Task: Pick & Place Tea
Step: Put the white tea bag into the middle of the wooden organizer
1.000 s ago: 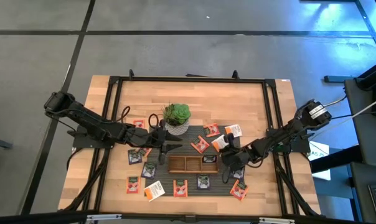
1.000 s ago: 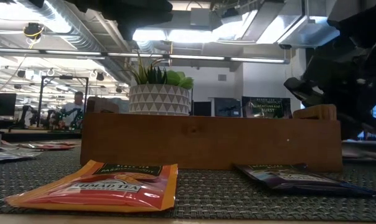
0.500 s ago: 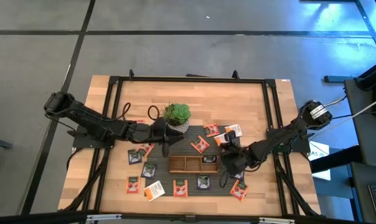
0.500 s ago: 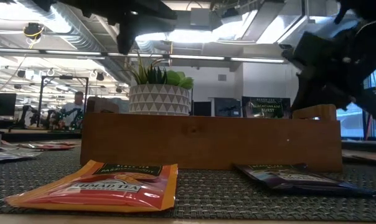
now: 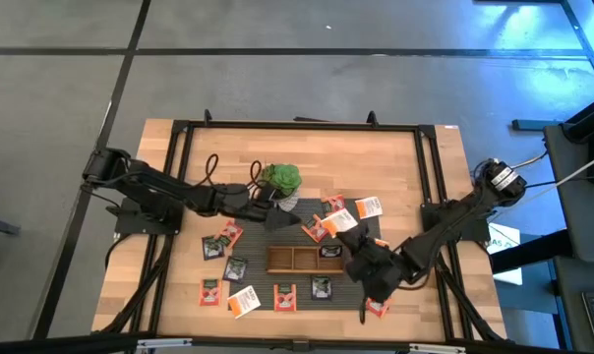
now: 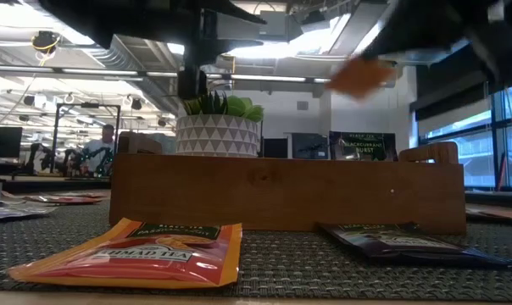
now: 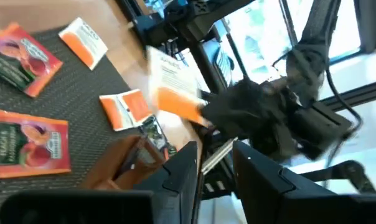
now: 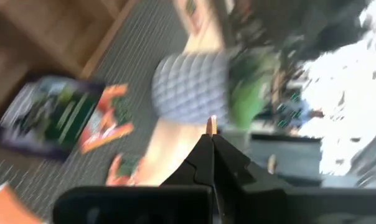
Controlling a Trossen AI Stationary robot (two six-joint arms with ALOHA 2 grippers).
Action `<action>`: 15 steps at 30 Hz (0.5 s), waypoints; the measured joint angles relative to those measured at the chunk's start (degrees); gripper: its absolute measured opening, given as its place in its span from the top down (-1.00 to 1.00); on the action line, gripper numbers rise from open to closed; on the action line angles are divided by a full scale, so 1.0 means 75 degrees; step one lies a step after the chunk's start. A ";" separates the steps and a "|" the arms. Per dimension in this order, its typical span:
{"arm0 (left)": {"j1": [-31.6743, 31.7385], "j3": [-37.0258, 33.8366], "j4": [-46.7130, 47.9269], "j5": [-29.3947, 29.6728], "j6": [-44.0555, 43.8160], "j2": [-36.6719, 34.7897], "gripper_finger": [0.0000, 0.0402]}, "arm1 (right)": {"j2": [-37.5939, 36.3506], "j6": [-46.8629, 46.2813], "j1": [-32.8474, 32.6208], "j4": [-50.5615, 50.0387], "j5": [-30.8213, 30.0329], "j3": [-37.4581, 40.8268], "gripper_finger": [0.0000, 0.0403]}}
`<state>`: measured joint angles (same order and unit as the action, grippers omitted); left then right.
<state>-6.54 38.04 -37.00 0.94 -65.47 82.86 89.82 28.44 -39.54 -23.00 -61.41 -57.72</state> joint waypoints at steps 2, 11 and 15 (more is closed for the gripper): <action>-0.0001 0.0000 -0.0222 -0.0068 -0.0191 0.0064 0.52 | -0.0003 0.0887 -0.0082 0.0664 -0.0003 -0.0081 1.00; -0.0250 0.0000 -0.0311 -0.0135 -0.0633 0.0089 0.52 | -0.0003 0.4115 -0.0277 0.3551 0.0603 -0.0092 1.00; -0.0386 0.0000 -0.0312 -0.0139 -0.0794 0.0089 0.52 | -0.0003 0.4802 -0.0272 0.4060 0.1379 -0.0095 1.00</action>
<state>-9.43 38.04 -39.34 -0.10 -71.43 83.53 89.80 64.46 -41.58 7.45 -51.06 -58.43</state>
